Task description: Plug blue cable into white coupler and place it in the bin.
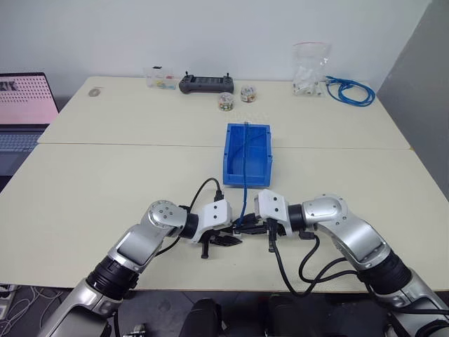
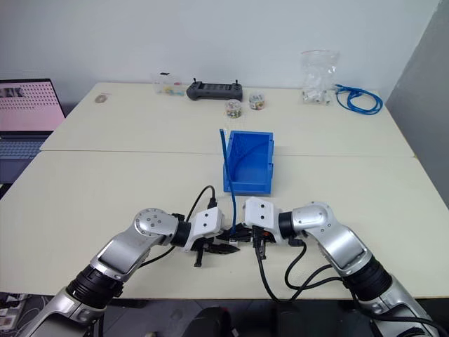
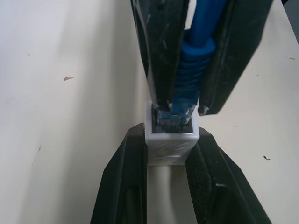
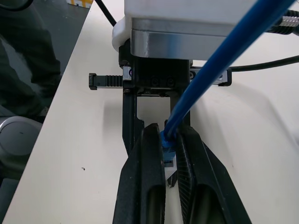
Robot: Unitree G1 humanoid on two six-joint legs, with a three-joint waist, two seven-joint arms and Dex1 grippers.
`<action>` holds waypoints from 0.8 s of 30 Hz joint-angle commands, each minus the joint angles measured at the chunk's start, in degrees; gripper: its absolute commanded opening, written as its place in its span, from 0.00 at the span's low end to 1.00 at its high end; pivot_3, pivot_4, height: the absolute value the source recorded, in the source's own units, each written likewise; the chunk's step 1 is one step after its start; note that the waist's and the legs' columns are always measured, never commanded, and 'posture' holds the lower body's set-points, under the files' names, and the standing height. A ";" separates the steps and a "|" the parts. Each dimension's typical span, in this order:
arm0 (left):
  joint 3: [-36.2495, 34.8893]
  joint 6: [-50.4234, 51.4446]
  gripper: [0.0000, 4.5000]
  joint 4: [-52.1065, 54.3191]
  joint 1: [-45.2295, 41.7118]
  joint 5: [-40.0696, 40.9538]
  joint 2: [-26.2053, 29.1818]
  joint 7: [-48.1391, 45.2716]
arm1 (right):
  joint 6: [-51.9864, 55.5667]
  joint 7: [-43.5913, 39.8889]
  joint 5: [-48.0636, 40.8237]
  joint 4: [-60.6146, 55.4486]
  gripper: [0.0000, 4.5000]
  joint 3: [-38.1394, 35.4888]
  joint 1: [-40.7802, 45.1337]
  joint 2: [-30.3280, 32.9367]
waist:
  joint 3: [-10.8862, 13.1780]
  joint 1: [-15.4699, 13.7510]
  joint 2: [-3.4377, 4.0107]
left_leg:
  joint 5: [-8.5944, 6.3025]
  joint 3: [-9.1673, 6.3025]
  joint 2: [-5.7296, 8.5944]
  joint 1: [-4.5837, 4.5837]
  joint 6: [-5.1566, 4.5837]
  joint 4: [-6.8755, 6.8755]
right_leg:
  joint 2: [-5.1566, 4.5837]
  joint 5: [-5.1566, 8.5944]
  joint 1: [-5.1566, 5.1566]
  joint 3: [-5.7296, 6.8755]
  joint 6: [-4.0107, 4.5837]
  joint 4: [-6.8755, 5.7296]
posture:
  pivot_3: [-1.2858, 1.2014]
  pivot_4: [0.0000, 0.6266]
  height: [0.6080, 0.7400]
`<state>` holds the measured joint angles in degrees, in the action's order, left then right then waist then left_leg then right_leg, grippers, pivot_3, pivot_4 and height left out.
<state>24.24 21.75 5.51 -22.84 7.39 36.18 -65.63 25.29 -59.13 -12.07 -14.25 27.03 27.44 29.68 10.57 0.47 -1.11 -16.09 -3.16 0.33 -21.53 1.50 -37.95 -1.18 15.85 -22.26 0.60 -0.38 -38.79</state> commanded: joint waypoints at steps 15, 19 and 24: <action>0.79 0.45 0.17 -1.62 0.90 -1.89 -1.67 0.80 | -2.93 -5.02 4.93 7.31 0.01 6.59 -3.76 -1.26 | -1.13 0.07 0.11 | -0.04 0.06 -0.01 0.66 -0.04 0.16 | 0.00 0.11 0.61 -0.03 0.02 0.14 | 0.52 0.24 1.00; -0.90 1.04 0.33 -2.02 1.08 -1.28 -2.37 2.36 | -0.41 -3.10 1.24 4.73 0.01 1.83 -3.61 -2.72 | -1.27 0.06 0.15 | -0.05 0.05 0.00 0.66 -0.04 0.16 | 0.00 0.11 0.63 -0.03 0.01 0.16 | 0.52 0.24 1.00; -5.84 1.30 0.51 0.80 2.66 0.86 -1.56 4.09 | 3.95 0.98 -3.38 1.13 0.01 -5.06 -3.84 -5.13 | -1.19 0.04 0.08 | -0.05 0.03 -0.01 0.59 -0.04 0.14 | -0.01 0.11 0.58 -0.04 0.01 0.17 | 0.52 0.24 1.00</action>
<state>21.85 22.50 4.37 -20.68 7.55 33.62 -63.03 26.85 -59.43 -13.18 -11.06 23.80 24.01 25.12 9.39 0.51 -1.03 -16.13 -3.15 0.31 -20.98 1.46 -37.80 -1.18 15.96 -21.73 0.56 -0.36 -38.63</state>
